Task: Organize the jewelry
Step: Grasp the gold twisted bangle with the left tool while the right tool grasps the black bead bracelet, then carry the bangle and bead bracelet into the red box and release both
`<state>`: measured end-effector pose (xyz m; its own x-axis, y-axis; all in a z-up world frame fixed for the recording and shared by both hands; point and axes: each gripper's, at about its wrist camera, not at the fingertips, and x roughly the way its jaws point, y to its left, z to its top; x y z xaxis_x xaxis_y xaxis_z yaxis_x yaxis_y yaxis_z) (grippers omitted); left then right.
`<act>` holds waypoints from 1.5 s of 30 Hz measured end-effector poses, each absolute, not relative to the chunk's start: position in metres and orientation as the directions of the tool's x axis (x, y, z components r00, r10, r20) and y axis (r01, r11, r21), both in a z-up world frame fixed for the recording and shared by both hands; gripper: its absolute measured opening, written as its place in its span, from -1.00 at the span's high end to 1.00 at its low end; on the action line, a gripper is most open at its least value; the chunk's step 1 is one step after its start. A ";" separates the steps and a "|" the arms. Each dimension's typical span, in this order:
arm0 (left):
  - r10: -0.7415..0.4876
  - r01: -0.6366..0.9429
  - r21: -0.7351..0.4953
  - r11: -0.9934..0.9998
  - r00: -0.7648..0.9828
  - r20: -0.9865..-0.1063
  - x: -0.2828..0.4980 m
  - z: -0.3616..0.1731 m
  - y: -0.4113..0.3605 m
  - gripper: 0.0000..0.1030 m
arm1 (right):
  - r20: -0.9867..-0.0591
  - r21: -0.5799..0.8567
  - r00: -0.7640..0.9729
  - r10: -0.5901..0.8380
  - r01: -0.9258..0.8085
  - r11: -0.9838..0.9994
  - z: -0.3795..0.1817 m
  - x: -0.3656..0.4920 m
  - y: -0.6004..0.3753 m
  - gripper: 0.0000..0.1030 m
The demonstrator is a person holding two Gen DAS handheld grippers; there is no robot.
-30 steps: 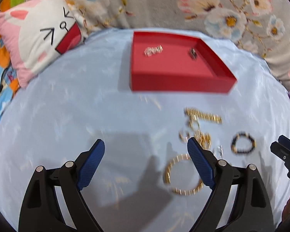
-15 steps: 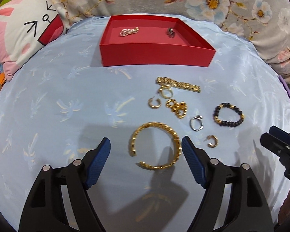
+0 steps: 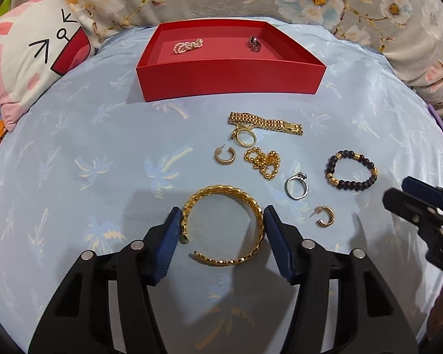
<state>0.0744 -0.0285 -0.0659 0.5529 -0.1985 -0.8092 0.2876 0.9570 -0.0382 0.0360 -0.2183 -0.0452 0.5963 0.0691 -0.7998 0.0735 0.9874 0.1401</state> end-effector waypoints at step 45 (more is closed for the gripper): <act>-0.230 0.263 -0.055 0.963 0.701 -0.675 0.225 0.036 -0.012 -0.07 | -0.636 0.218 0.747 0.193 -0.066 0.974 0.072 0.209 -0.208 0.87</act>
<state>0.2250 -0.0119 0.0360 0.7012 -0.2300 -0.6749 0.2631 0.9632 -0.0549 0.2091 -0.2079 0.0715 0.7471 0.1930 -0.6361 -0.0663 0.9738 0.2177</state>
